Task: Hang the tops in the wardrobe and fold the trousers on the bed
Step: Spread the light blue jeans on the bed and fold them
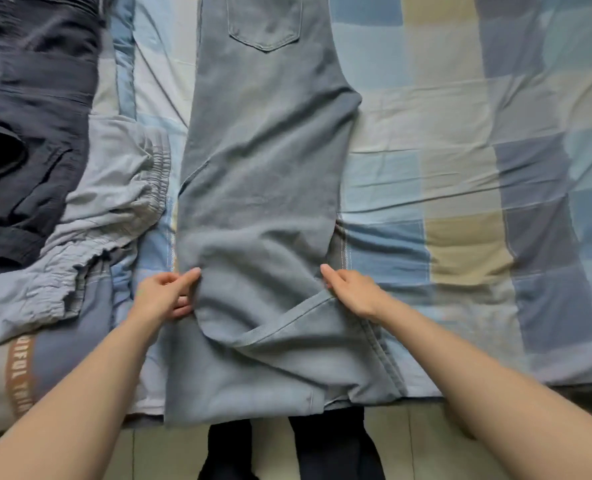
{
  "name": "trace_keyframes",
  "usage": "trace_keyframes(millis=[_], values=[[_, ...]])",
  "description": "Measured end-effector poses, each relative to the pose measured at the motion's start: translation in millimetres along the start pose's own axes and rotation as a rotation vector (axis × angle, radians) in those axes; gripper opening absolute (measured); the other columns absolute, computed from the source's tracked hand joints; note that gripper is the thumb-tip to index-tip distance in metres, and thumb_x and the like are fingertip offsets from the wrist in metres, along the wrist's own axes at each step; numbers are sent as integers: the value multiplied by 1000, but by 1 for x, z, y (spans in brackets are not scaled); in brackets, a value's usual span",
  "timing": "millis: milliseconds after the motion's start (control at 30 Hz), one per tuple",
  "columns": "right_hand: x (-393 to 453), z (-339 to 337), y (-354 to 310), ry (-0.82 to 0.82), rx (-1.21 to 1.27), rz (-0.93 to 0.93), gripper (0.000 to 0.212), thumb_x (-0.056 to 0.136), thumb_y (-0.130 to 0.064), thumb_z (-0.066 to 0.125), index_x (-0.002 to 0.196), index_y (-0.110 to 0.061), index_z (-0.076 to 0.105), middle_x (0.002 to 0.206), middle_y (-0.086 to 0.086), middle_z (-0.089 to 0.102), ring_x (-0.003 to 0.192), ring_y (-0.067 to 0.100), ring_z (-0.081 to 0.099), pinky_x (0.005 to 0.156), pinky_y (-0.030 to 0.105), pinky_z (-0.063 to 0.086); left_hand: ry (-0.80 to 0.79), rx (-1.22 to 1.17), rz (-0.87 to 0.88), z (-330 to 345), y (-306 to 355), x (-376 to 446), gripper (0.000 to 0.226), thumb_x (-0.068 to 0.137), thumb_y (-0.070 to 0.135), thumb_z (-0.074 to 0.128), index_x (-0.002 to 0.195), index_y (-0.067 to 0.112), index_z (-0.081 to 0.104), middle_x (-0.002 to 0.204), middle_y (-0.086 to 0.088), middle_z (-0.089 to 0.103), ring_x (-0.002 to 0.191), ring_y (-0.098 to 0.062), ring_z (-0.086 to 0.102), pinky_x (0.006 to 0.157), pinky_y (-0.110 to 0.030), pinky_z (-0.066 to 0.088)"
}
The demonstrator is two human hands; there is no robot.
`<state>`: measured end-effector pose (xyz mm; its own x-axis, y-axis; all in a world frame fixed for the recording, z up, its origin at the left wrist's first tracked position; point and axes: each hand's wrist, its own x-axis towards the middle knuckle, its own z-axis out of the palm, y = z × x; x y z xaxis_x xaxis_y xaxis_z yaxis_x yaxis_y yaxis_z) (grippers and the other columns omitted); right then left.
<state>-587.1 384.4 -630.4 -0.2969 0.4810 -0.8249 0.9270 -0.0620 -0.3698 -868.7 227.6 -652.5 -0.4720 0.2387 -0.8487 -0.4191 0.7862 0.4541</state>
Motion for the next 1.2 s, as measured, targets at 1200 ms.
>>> trace_keyframes(millis=[1200], values=[[-108,164,56,-25,-183,103,13,90,-7,48,84,-14,57,103,18,66,101,34,60,75,31,41,-187,784,82,-88,-135,-73,32,57,22,59,86,18,72,81,0,72,80,-23,63,77,-38,52]])
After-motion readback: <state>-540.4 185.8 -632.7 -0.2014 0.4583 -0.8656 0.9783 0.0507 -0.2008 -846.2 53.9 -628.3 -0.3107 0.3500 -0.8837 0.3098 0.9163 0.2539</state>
